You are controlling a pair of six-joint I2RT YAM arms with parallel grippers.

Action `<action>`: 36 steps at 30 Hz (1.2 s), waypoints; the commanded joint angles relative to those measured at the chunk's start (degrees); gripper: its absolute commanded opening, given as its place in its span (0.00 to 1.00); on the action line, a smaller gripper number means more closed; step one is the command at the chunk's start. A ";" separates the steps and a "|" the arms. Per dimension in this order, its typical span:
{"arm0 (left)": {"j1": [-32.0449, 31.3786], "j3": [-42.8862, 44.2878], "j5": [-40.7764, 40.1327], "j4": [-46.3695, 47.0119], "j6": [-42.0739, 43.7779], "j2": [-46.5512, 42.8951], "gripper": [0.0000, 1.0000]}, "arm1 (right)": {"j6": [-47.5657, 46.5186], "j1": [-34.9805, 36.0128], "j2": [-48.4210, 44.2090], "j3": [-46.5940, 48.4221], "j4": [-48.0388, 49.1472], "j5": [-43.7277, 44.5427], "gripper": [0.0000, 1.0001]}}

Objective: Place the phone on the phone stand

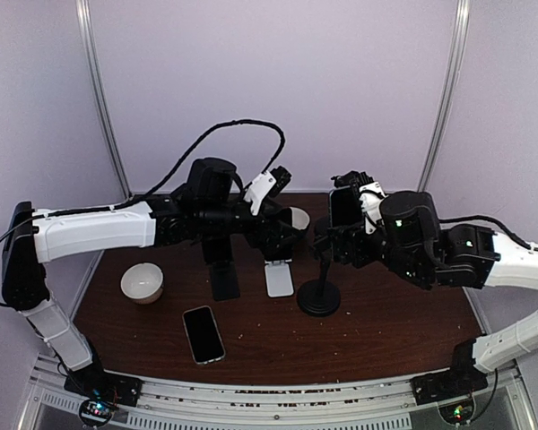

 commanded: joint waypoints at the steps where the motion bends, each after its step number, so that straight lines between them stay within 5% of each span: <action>1: -0.55 -2.46 0.06 6.20 -0.97 -1.04 0.95 | -3.83 0.68 -0.87 0.53 3.20 4.05 0.63; 7: -1.87 0.15 1.66 3.84 0.75 1.29 0.94 | 2.71 0.21 -2.81 -0.75 -5.78 9.21 0.63; 12: -2.81 -0.55 1.51 2.64 1.88 1.78 0.98 | 14.76 -9.65 -3.56 -5.28 -17.79 0.47 0.62; 19: -2.92 2.68 5.80 4.16 -0.73 6.06 0.98 | 19.08 -14.91 0.88 -9.28 -21.05 -8.65 0.61; 32: -4.37 8.70 5.22 0.40 -2.58 11.58 0.98 | 20.36 -16.22 8.65 -9.41 -23.31 -10.19 0.61; 36: -4.78 9.06 6.86 0.15 -2.58 12.26 0.87 | 20.36 -16.30 8.72 -9.70 -22.26 -10.46 0.61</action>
